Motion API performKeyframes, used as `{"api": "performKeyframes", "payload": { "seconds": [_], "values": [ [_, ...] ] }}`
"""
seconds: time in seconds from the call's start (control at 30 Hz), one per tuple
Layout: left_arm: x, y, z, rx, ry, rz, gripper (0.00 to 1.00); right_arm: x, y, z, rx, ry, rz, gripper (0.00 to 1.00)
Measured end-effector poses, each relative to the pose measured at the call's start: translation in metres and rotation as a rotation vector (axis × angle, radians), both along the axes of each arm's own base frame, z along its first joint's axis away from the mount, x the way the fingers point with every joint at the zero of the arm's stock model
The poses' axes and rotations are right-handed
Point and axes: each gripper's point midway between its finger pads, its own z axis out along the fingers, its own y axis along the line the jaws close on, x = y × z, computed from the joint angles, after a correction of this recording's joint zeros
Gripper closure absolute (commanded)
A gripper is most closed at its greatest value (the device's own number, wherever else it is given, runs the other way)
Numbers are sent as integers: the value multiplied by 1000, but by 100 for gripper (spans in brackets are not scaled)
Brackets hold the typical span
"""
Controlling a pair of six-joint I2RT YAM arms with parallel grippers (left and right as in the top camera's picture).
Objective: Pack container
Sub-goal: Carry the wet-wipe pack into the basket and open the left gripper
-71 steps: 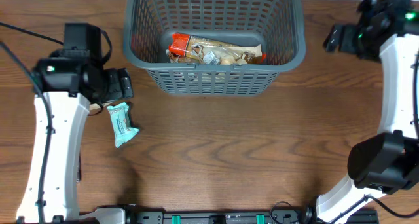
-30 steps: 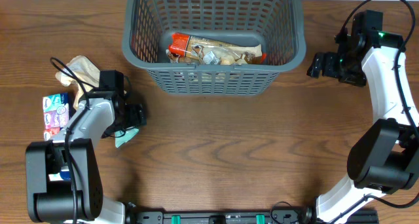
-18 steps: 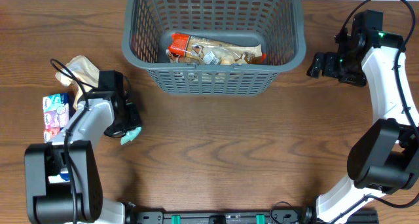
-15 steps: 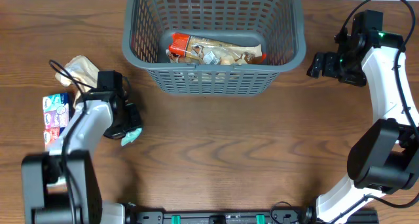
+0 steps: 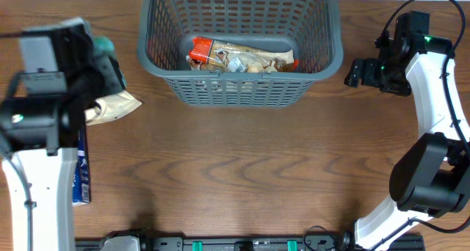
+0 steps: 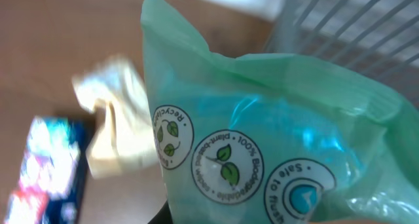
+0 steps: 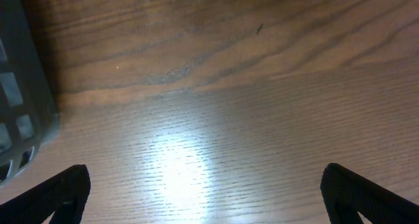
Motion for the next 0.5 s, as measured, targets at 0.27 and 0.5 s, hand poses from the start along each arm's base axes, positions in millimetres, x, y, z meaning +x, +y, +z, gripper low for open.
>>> {"api": "performKeyframes", "payload": {
  "seconds": [0.27, 0.5],
  "values": [
    [30, -62, 66, 188, -169, -382, 94, 0, 0, 0, -1, 0, 3, 1],
    [73, -140, 3, 377, -102, -850, 94, 2, -1, 0, -4, -10, 8, 1]
  ]
}}
